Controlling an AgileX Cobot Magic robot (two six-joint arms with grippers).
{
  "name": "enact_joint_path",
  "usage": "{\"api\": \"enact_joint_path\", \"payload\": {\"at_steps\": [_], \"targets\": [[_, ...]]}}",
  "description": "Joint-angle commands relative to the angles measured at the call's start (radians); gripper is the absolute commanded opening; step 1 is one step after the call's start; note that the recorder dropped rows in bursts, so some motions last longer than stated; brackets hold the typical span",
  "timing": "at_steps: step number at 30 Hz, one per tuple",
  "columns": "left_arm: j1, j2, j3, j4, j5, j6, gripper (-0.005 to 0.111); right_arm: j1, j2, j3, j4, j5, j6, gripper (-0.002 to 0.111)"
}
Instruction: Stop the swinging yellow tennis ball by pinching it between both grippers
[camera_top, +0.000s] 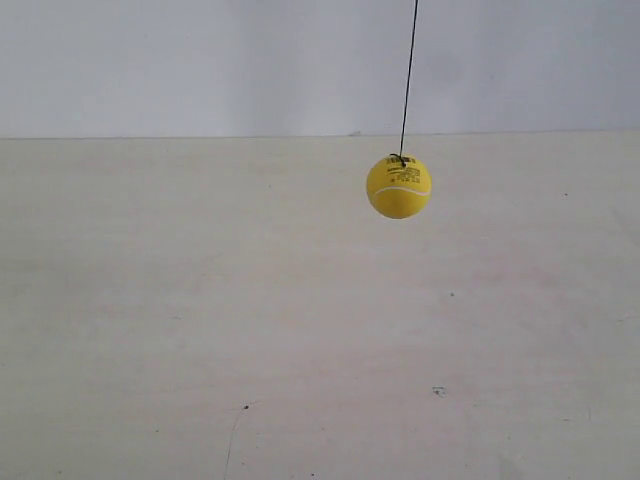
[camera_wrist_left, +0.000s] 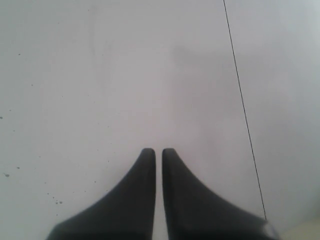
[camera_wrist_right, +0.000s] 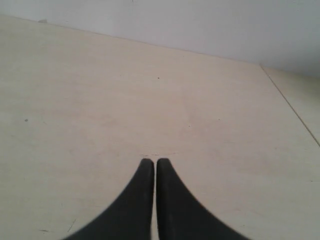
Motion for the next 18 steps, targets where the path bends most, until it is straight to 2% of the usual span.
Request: {"api": "enact_joint_path", "payload": {"at_steps": [1,4,8,11,12,15,16,17,18], "targets": [[-0.003,-0.003,0.007,-0.011,0.003,-0.008,0.005,-0.001,-0.005,-0.001,-0.006,-0.007,-0.005,0.0],[-0.003,-0.003,0.007,-0.011,0.003,-0.008,0.005,-0.001,-0.005,-0.001,-0.006,-0.007,-0.005,0.0],[-0.003,-0.003,0.007,0.062,0.028,0.127,0.005,-0.001,-0.005,-0.001,-0.006,-0.007,0.0,0.0],[-0.003,-0.003,0.015,0.053,0.02,0.135,0.005,-0.001,-0.005,-0.001,-0.006,-0.007,0.002,0.0],[-0.003,-0.003,0.035,-0.018,0.037,0.191,0.005,-0.001,-0.005,-0.001,-0.006,-0.007,0.002,0.0],[0.005,-0.008,0.103,-0.384,0.103,0.522,0.005,-0.001,-0.005,-0.001,-0.006,-0.016,0.002,0.0],[0.022,-0.015,0.148,-0.593,0.121,0.693,0.005,-0.001,-0.005,-0.001,-0.006,-0.018,0.002,0.0],[0.042,-0.02,0.189,-0.702,0.128,0.79,0.005,-0.001,-0.005,-0.001,-0.006,-0.018,0.004,0.0],[0.069,-0.021,0.229,-0.751,0.128,0.817,0.005,-0.001,-0.005,-0.001,-0.006,-0.018,0.004,0.0]]}}
